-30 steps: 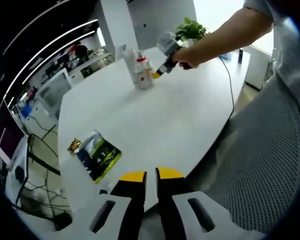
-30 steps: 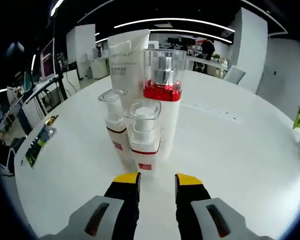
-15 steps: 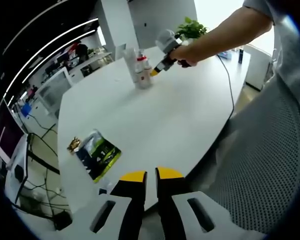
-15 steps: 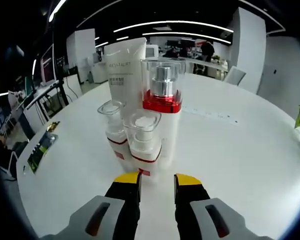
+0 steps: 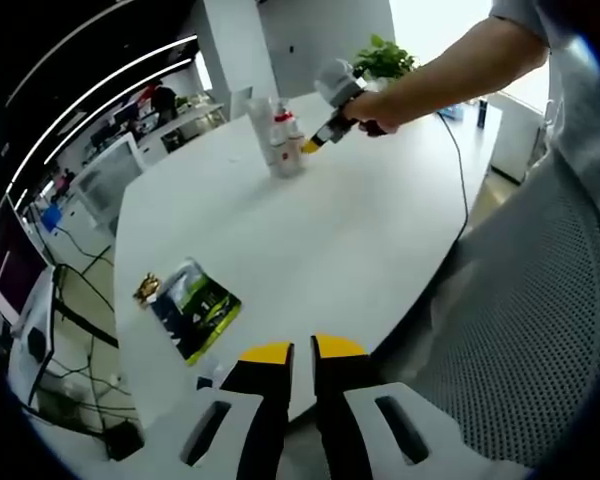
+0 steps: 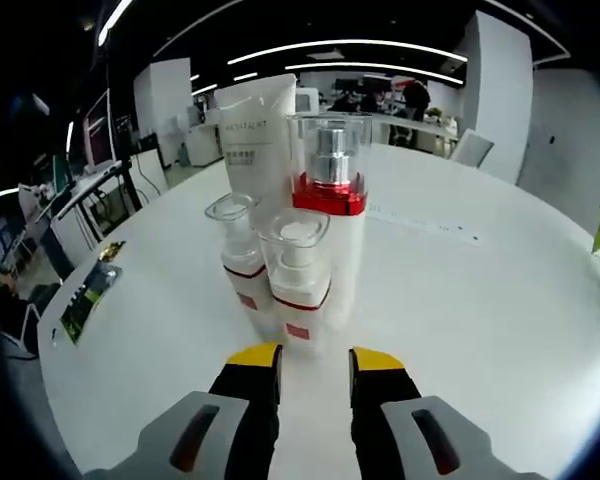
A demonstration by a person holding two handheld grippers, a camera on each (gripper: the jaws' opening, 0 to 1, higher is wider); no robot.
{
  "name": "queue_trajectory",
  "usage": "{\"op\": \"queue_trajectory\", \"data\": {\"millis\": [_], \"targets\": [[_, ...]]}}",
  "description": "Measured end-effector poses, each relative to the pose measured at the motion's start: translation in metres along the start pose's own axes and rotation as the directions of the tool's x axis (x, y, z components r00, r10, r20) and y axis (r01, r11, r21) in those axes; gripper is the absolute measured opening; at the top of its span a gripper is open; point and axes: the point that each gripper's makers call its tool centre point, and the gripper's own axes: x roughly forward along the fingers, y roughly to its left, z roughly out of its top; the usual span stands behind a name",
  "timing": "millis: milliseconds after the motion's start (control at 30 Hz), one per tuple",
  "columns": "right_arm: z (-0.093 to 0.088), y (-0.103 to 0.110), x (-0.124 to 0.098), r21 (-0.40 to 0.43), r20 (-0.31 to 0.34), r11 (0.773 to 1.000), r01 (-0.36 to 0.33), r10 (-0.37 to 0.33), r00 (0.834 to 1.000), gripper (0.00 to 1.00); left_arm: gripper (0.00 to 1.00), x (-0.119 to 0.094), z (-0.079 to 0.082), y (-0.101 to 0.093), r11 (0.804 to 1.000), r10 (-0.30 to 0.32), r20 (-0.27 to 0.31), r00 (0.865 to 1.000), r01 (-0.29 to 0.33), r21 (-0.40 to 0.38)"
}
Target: Arrange the skincare products in the storage area until every visible bottle or jar stands upright without overlapping.
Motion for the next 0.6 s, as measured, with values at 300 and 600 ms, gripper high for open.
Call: {"op": "queue_trajectory", "data": {"millis": [300,600], "targets": [[-0.020,0.053,-0.017,-0.049,0.011,0.988,-0.147,0.148,0.989,0.22,0.09,-0.001,0.000,0.010,0.997,0.019,0.010,1.000,-0.018,-0.074],[-0.031,0.081,-0.052,-0.083,0.098,0.948,-0.308,0.316,0.944,0.28,0.28,0.006,0.016,0.016,0.937,-0.071,0.114,0.991,0.106,-0.332]]}}
